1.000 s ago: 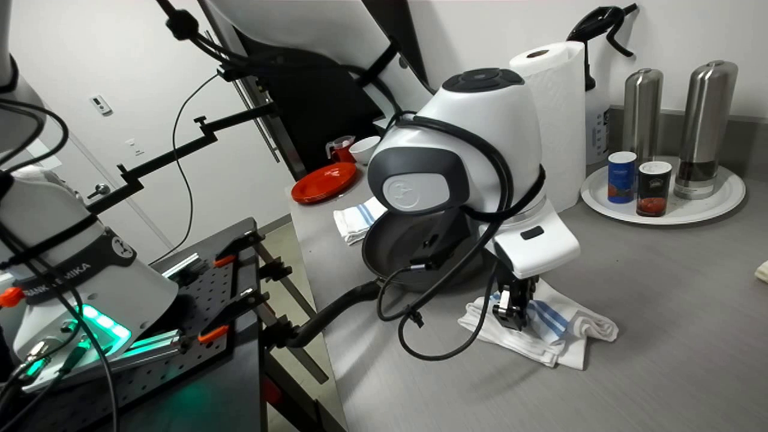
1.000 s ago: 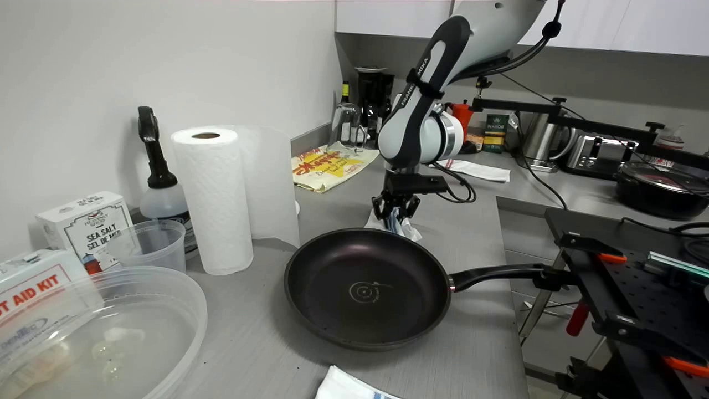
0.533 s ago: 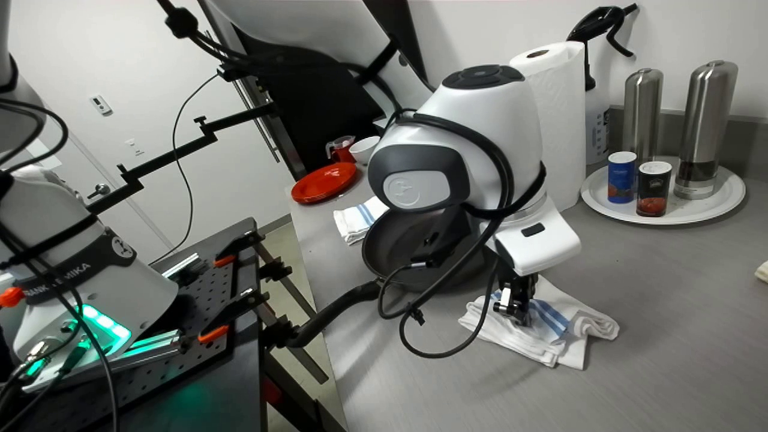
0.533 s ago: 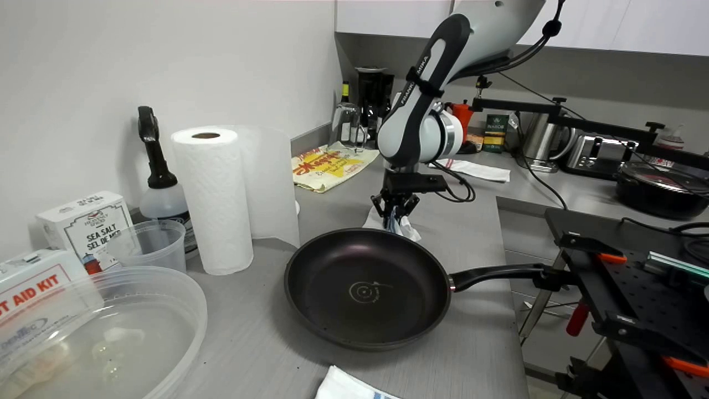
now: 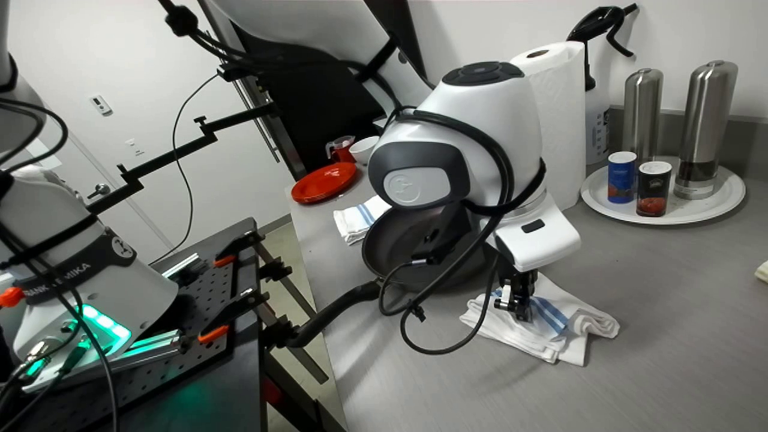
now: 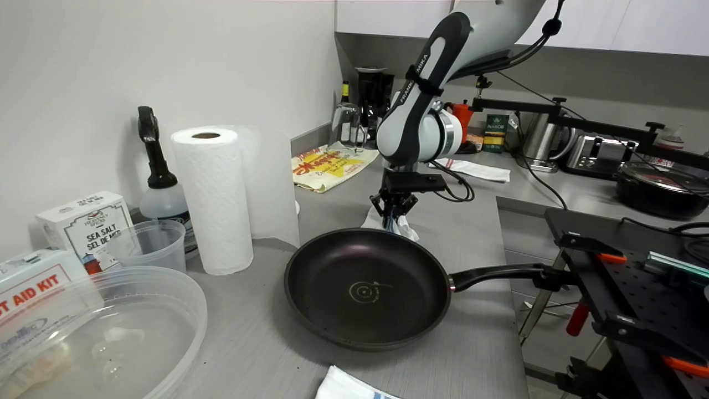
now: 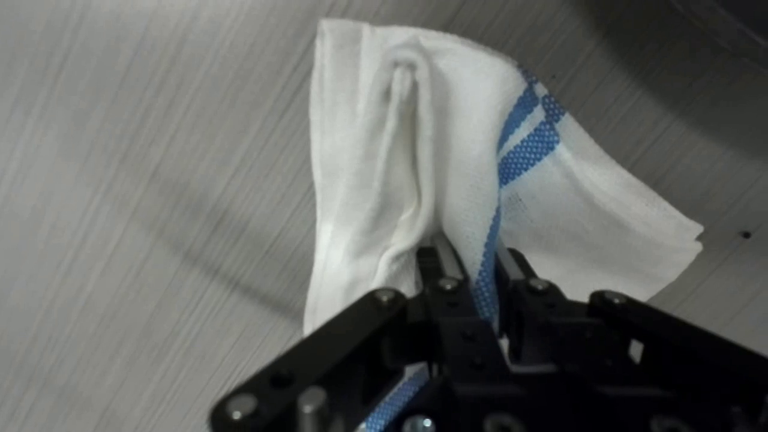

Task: Use the white and blue towel on the right to wipe the black pan.

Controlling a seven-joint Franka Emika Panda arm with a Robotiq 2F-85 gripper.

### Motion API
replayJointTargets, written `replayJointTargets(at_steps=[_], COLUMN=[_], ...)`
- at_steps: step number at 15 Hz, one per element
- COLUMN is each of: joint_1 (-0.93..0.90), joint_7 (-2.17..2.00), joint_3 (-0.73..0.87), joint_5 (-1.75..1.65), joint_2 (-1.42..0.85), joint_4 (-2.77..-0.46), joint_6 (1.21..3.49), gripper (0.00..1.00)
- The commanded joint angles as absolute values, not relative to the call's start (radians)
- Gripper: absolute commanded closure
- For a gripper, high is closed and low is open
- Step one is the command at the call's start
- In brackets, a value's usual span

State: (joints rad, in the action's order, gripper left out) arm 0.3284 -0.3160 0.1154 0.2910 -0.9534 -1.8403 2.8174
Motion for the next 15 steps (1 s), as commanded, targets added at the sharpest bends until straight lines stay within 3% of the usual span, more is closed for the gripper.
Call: replayJointTargets(at_steps=[1,15], joint_1=[0.332,0.303], joint_7=[-0.301,-0.295], joint_3=[0.106,0.112], joint_5=[0.321,0.315], joint_2=[-0.948,-0.815], joint_4=[-1.838,-1.905], joint_6=[2.806,2.847], gripper=[0.96,0.96])
